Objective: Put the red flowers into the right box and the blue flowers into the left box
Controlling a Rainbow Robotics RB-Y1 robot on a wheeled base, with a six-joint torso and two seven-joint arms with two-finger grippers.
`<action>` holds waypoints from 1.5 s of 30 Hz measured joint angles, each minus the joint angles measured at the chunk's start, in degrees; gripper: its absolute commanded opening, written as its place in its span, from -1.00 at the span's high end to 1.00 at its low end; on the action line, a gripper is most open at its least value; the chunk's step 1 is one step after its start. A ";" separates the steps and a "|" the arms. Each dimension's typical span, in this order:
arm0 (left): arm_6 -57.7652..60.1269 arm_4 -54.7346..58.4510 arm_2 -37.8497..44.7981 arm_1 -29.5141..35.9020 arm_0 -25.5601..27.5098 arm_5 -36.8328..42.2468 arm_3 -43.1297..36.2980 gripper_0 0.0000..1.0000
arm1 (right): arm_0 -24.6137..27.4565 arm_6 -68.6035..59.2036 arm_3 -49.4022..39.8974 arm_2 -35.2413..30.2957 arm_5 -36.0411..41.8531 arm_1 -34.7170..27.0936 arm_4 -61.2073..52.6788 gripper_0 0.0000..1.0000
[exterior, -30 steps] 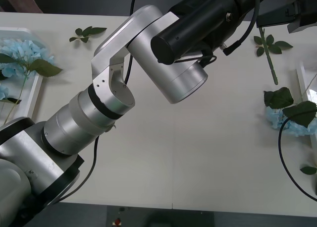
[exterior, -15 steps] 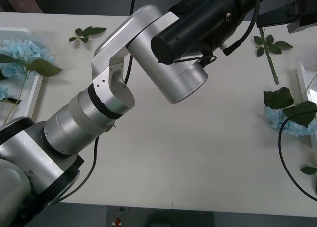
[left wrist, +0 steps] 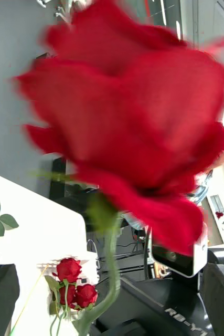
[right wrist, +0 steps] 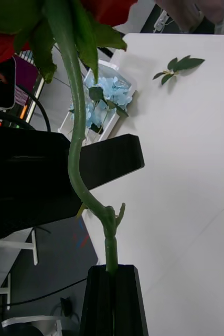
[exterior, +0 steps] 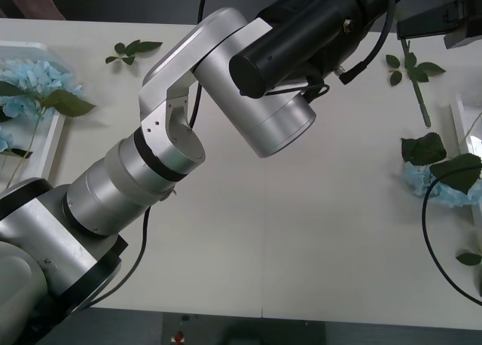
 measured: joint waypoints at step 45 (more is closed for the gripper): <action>-112.71 75.81 31.98 13.78 12.34 29.00 -1.60 -1.00 | 17.25 -4.17 -0.06 -2.60 -8.83 -25.24 41.95 1.00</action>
